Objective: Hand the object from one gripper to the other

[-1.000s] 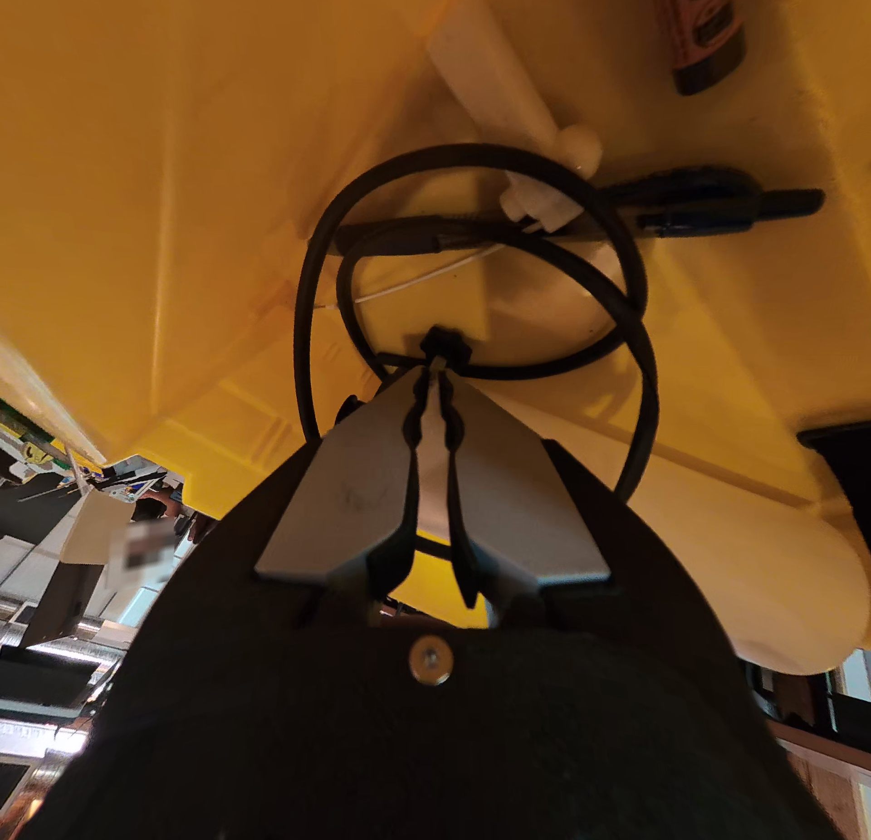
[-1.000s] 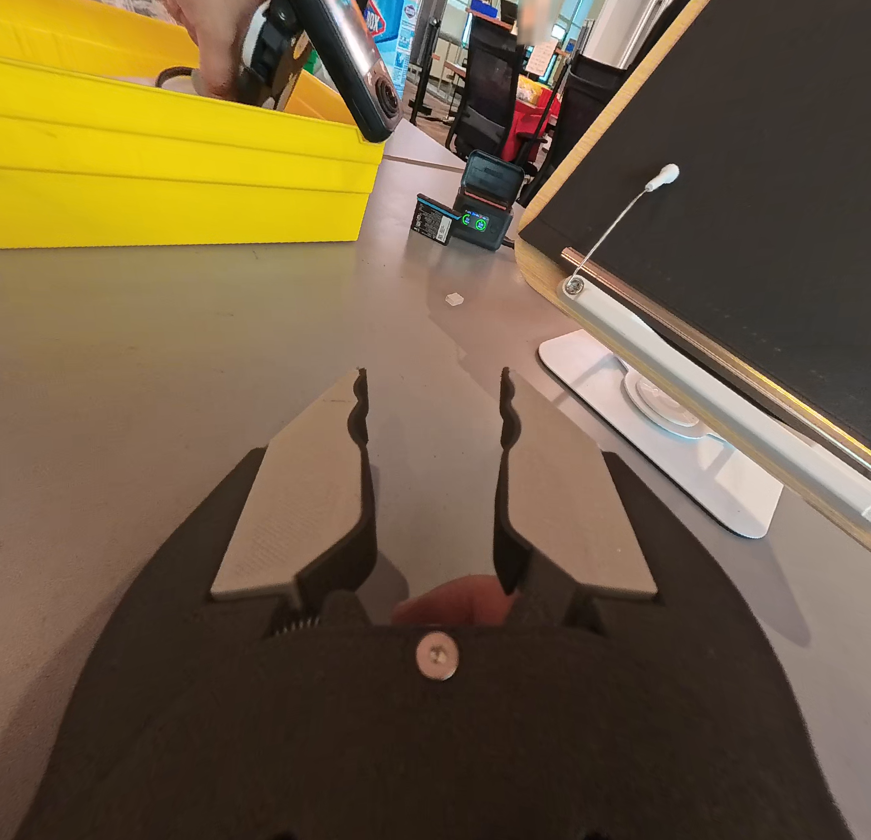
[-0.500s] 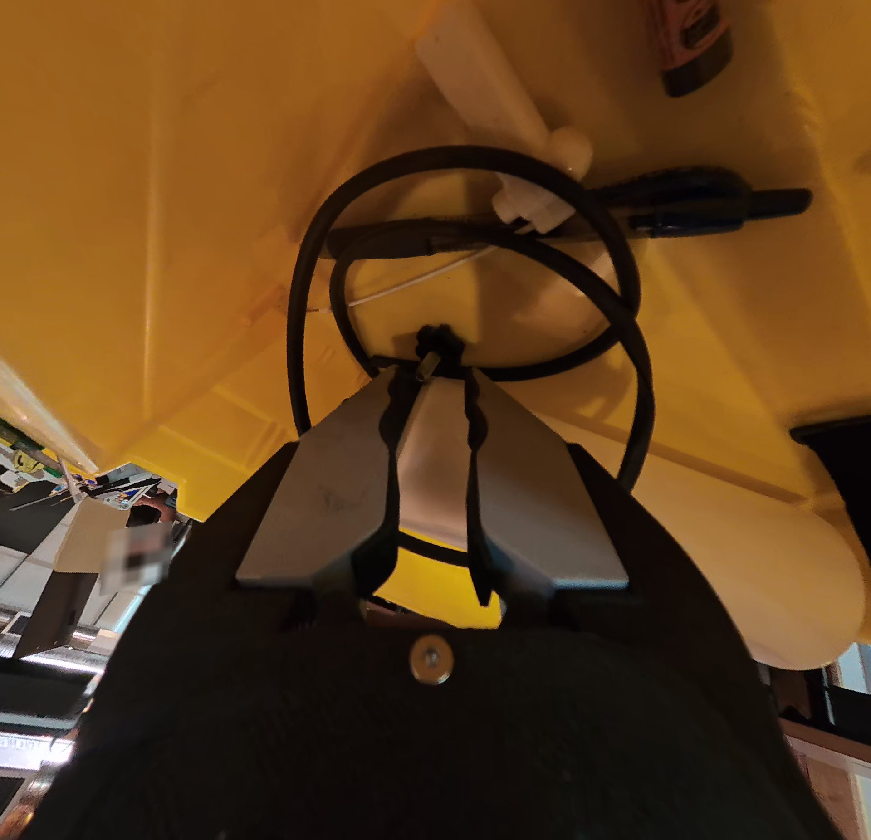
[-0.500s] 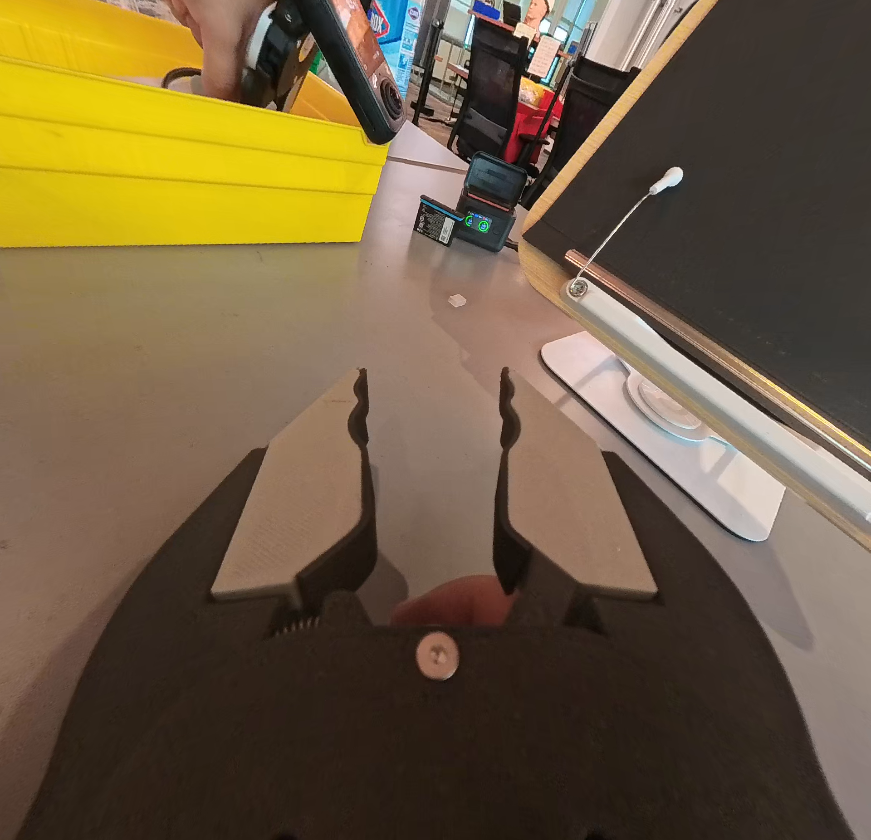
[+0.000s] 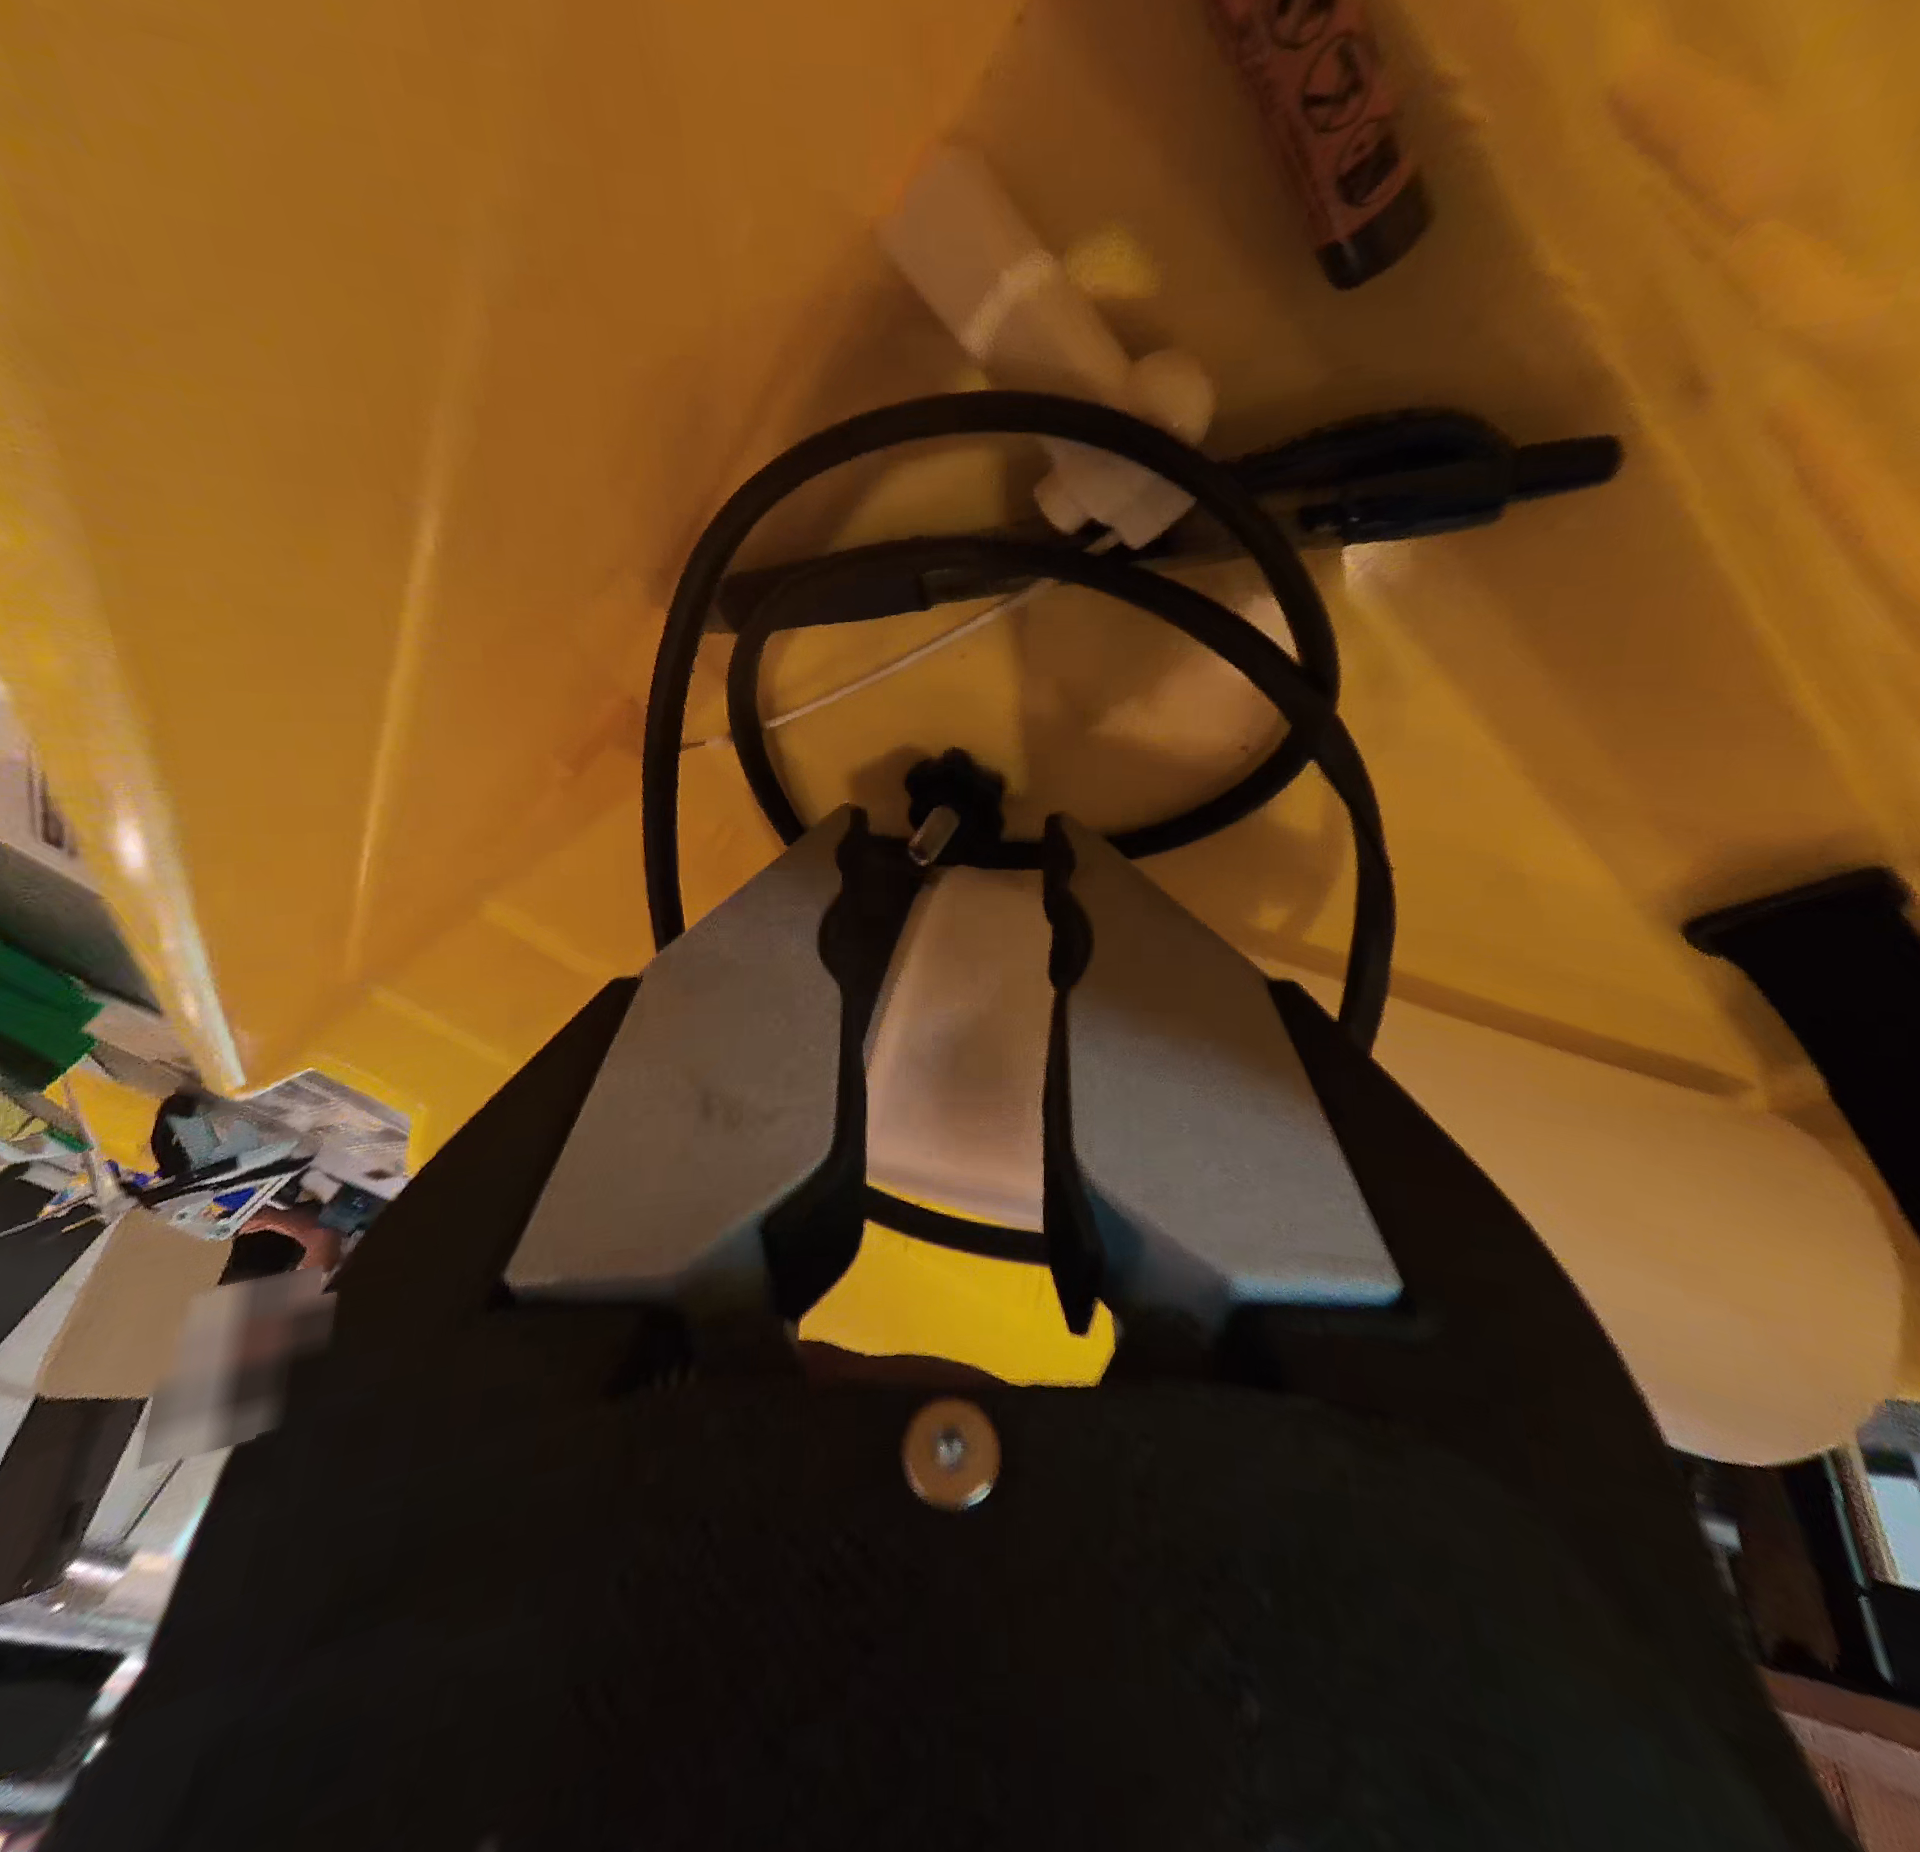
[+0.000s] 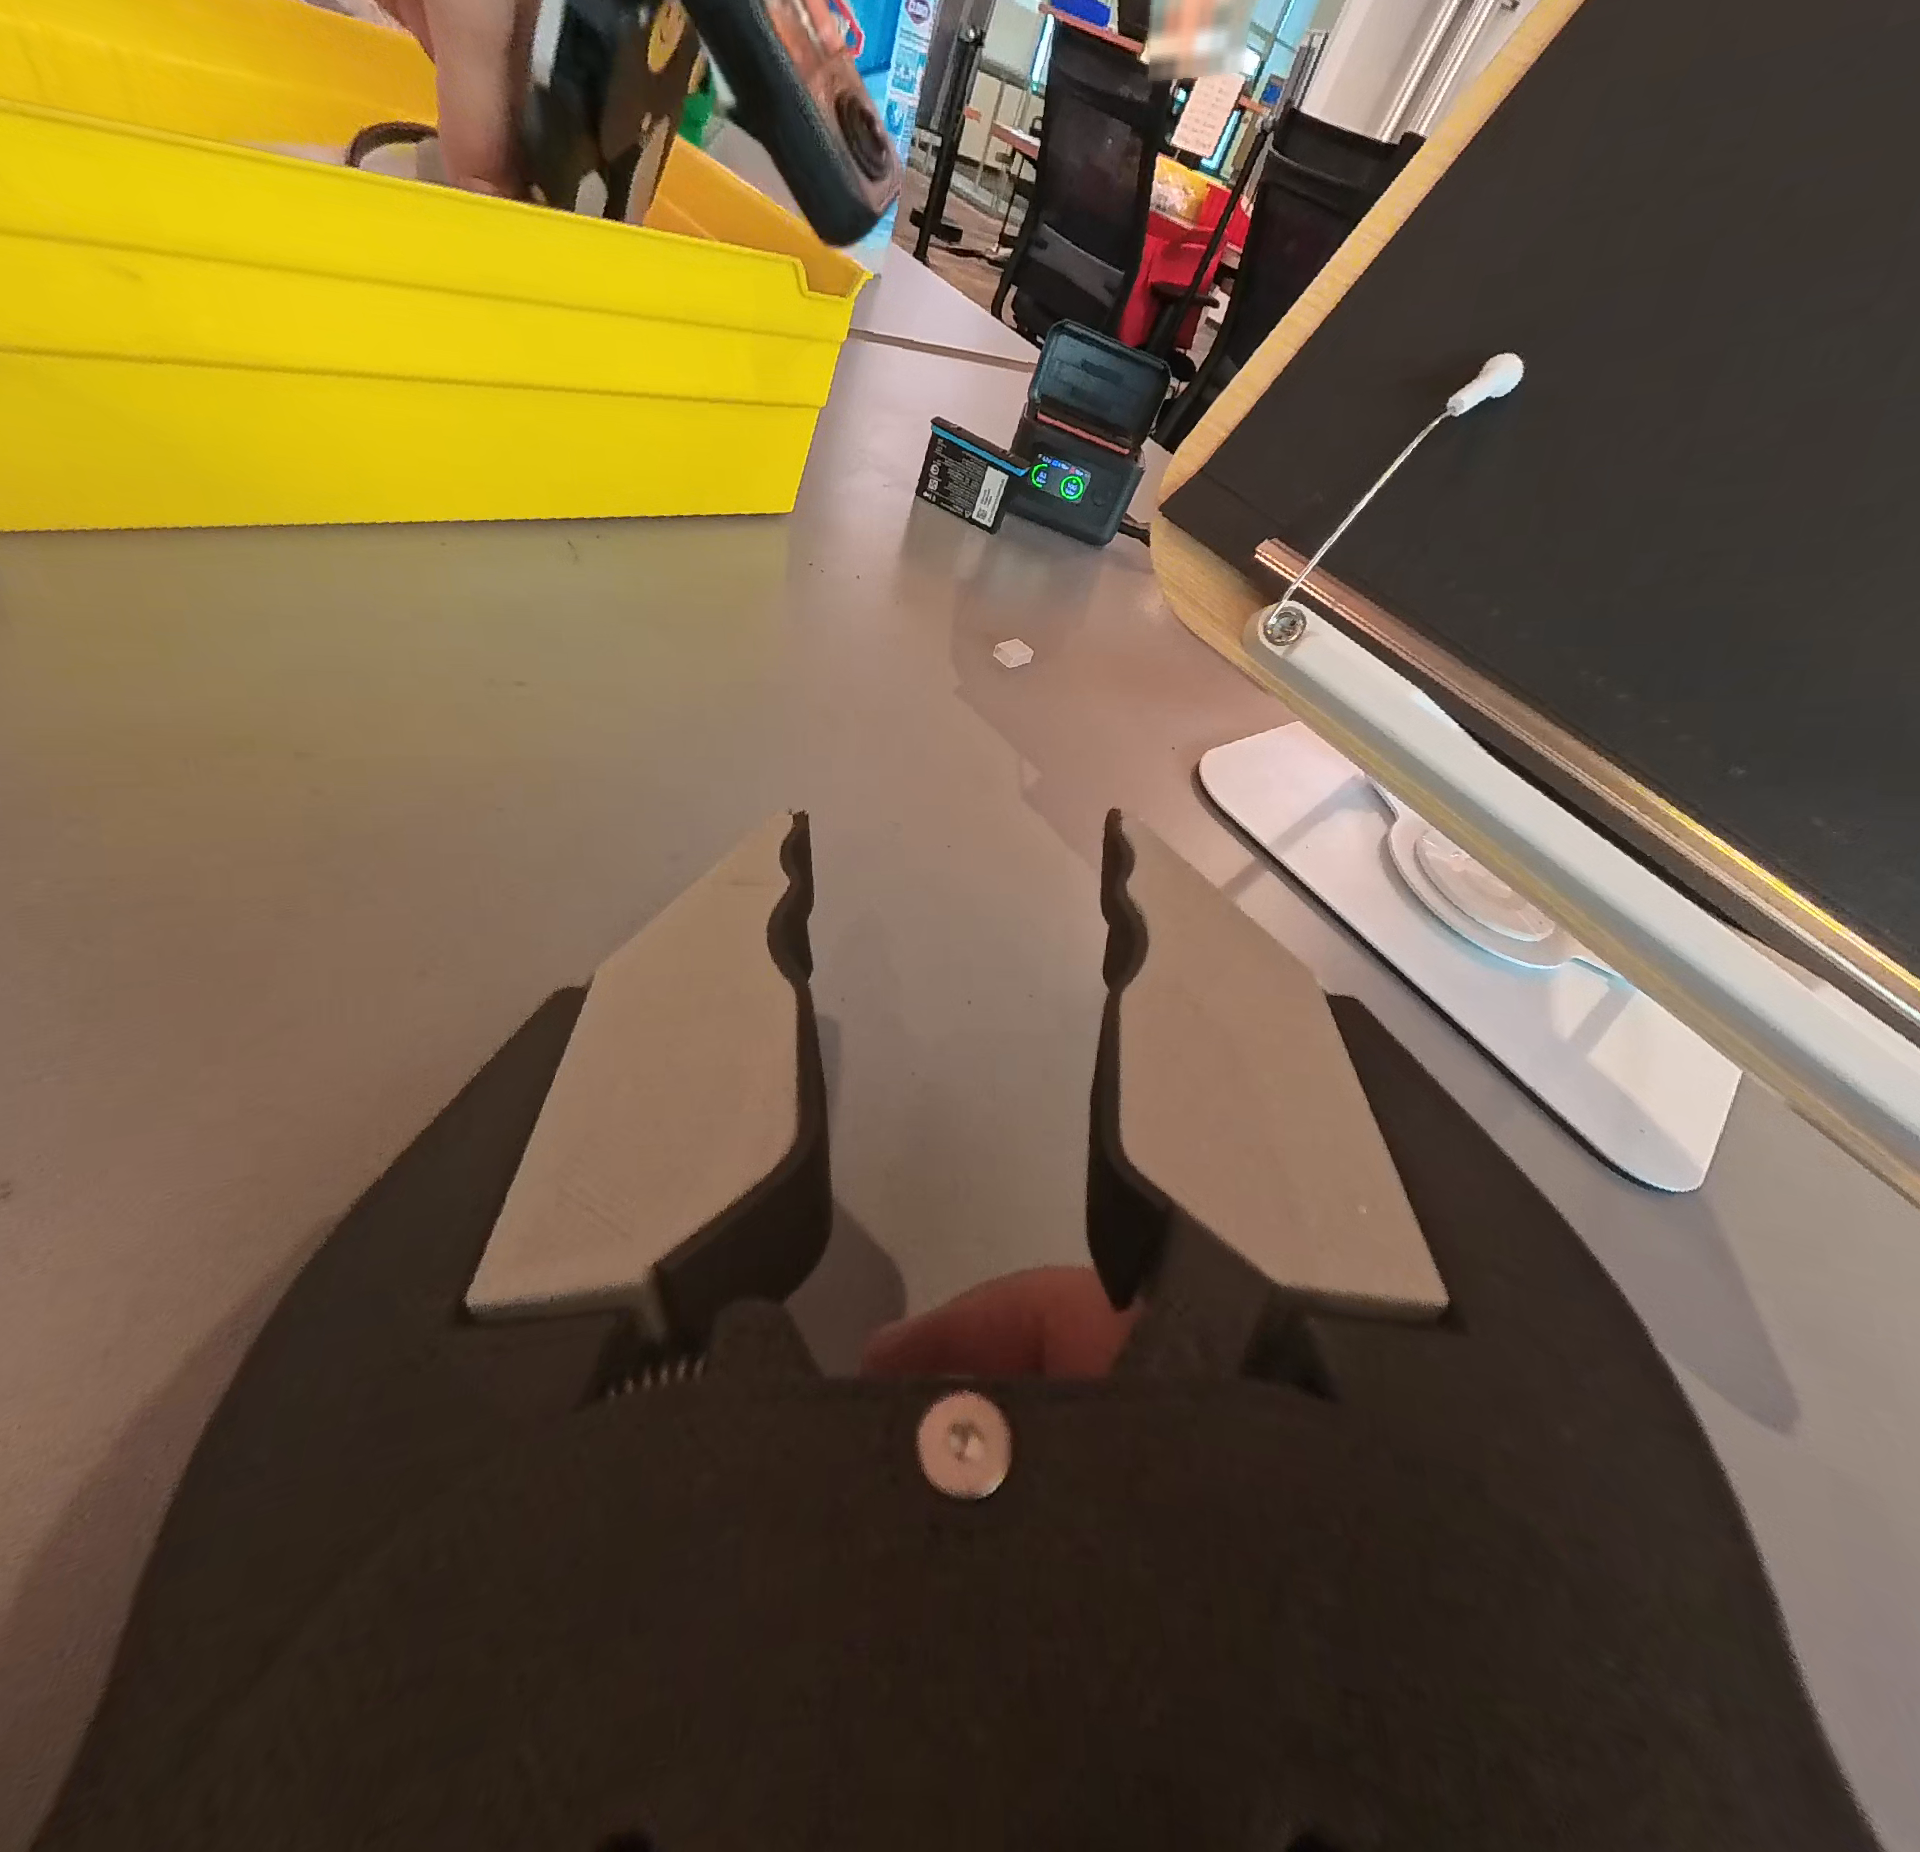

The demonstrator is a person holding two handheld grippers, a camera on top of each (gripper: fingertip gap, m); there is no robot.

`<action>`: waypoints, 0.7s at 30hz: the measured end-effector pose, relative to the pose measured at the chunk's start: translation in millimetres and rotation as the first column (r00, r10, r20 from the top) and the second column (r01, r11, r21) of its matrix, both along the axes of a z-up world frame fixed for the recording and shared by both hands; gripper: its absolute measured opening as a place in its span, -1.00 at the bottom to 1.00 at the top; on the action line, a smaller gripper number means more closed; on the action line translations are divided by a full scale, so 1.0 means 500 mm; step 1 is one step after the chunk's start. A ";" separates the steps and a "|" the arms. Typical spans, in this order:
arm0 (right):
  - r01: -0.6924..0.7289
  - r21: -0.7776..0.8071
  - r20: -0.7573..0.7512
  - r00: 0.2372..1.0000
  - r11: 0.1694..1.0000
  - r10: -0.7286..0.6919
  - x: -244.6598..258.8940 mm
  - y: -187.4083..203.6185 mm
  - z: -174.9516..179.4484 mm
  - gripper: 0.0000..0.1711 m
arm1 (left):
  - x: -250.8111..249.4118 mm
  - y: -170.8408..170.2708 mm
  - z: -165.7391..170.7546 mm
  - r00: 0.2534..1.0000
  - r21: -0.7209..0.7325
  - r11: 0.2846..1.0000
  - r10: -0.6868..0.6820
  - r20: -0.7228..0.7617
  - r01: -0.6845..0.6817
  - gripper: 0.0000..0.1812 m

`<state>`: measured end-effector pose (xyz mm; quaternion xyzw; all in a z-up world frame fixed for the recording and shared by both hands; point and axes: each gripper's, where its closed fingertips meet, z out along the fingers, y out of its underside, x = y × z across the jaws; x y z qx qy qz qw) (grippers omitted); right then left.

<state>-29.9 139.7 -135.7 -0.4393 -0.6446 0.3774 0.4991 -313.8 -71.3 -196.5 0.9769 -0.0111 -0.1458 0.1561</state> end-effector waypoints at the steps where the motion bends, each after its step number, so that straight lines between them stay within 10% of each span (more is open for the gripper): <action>1: 0.001 0.001 0.001 1.000 1.000 -0.001 0.000 0.000 0.000 -0.38 | -0.001 0.003 0.003 1.000 0.016 1.000 0.005 -0.001 -0.005 -0.66; 21: -0.006 0.000 -0.002 1.000 1.000 0.006 0.002 -0.005 0.002 -0.39 | -0.001 -0.036 -0.014 0.998 -0.074 0.996 0.052 0.027 -0.050 -0.78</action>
